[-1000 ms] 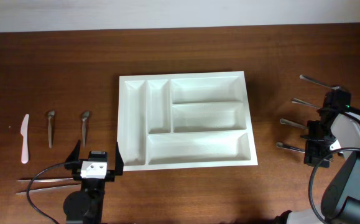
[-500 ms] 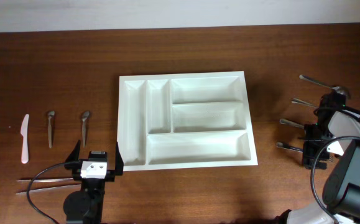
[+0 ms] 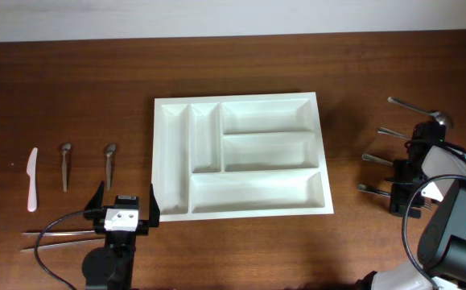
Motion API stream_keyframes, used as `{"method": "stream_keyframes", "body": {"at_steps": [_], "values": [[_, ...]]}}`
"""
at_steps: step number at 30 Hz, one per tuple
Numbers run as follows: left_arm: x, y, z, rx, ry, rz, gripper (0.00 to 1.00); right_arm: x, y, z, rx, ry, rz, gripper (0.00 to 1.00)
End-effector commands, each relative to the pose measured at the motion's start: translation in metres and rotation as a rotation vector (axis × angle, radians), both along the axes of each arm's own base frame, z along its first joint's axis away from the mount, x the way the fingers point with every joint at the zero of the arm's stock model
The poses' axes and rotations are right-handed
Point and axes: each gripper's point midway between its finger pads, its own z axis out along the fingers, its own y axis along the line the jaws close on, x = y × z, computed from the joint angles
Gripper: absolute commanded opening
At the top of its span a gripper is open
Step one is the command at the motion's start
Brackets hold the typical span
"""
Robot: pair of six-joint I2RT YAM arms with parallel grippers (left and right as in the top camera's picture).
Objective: Pack container
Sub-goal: 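Lower the right gripper and grasp a metal fork by its handle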
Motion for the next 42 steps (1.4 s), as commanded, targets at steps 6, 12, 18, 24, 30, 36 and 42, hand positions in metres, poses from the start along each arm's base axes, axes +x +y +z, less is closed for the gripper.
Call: {"method": "stream_keyframes", "body": {"at_steps": [6, 12, 18, 24, 30, 36, 42], "values": [[0.0, 0.0, -0.001, -0.011, -0.003, -0.005, 0.99, -0.017, 0.006, -0.015, 0.006, 0.057, 0.01, 0.93], [0.0, 0.0, -0.001, -0.011, -0.003, -0.005, 0.99, -0.015, 0.011, -0.016, 0.034, 0.048, 0.01, 0.75], [0.0, 0.0, -0.001, -0.011, -0.003, -0.005, 0.99, -0.016, 0.014, -0.016, 0.052, 0.048, 0.009, 0.57], [0.0, 0.0, -0.001, -0.011, -0.003, -0.005, 0.99, -0.019, 0.015, -0.016, 0.057, 0.06, 0.01, 0.25], [0.0, 0.0, -0.001, -0.011, -0.003, -0.005, 0.99, -0.018, 0.015, -0.016, 0.057, 0.059, 0.027, 0.04], [0.0, 0.0, -0.001, -0.011, -0.003, -0.005, 0.99, -0.01, 0.011, 0.002, 0.056, 0.065, 0.076, 0.04], [0.0, 0.0, -0.001, -0.011, -0.003, -0.005, 0.99, 0.011, 0.001, 0.045, 0.042, 0.035, 0.077, 0.04]]}}
